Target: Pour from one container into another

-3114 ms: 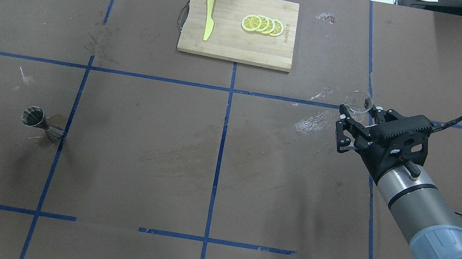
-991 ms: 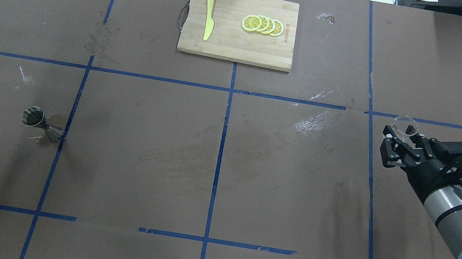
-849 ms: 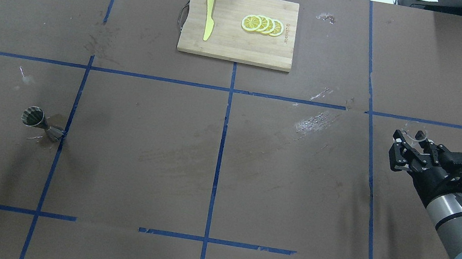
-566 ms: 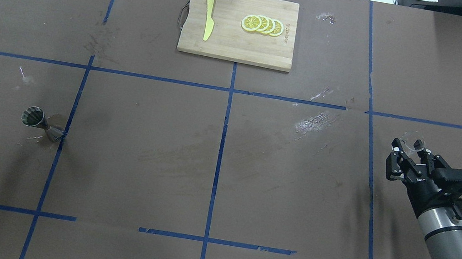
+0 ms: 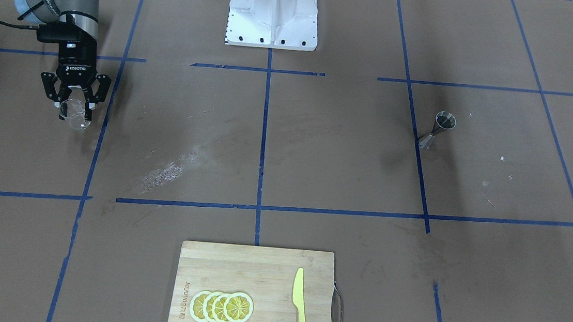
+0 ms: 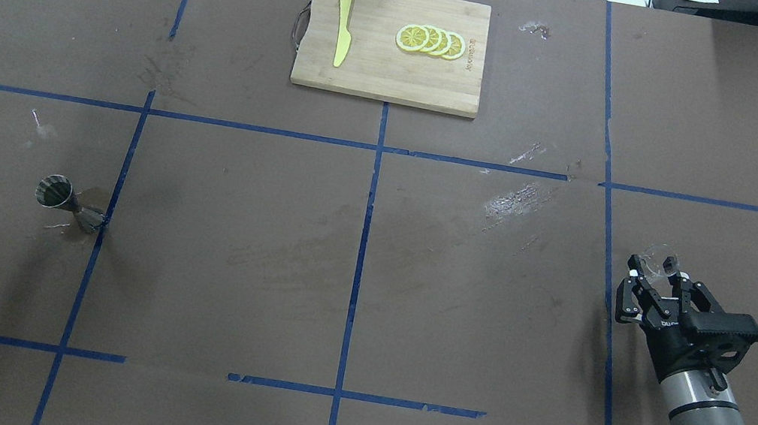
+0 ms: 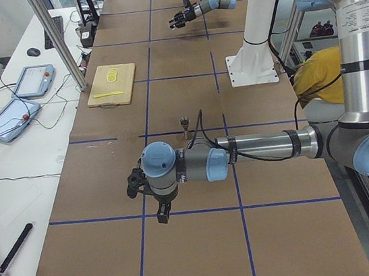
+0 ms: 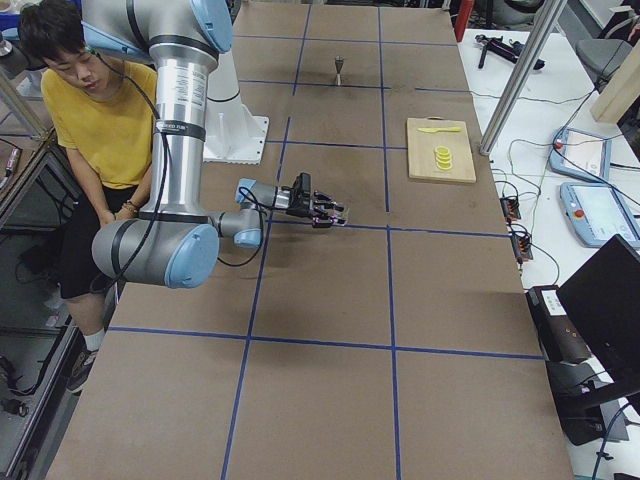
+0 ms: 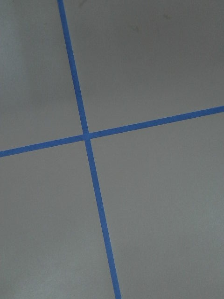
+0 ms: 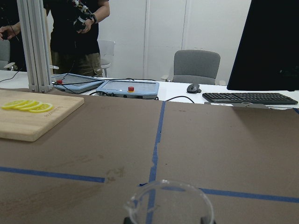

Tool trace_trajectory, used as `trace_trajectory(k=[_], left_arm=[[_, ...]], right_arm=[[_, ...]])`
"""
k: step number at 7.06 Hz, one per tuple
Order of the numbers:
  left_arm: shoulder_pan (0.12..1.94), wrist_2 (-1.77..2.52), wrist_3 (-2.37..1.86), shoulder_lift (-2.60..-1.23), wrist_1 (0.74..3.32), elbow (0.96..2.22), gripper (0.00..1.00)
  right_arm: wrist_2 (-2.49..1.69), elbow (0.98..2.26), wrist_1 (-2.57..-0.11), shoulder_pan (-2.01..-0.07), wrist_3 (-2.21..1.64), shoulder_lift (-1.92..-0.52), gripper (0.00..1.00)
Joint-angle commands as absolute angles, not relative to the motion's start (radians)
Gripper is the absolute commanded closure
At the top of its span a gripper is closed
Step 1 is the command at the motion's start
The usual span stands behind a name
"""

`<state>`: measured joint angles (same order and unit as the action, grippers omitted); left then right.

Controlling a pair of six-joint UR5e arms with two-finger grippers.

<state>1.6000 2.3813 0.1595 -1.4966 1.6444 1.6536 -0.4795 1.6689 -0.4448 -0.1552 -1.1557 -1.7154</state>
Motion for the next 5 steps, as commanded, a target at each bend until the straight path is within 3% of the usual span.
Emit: trace_trajectory(k=[1,5], left_arm=[[1.598,2.375,0.160,-1.496,1.644,1.654,0.00],[1.598,2.375,0.160,-1.496,1.644,1.652,0.00]], right_arm=[[-0.463,1.612,-0.443,-0.140,-1.158,-1.671,1.00],[-0.466,1.600,-0.437,-0.124,-1.158,-1.671,1.00]])
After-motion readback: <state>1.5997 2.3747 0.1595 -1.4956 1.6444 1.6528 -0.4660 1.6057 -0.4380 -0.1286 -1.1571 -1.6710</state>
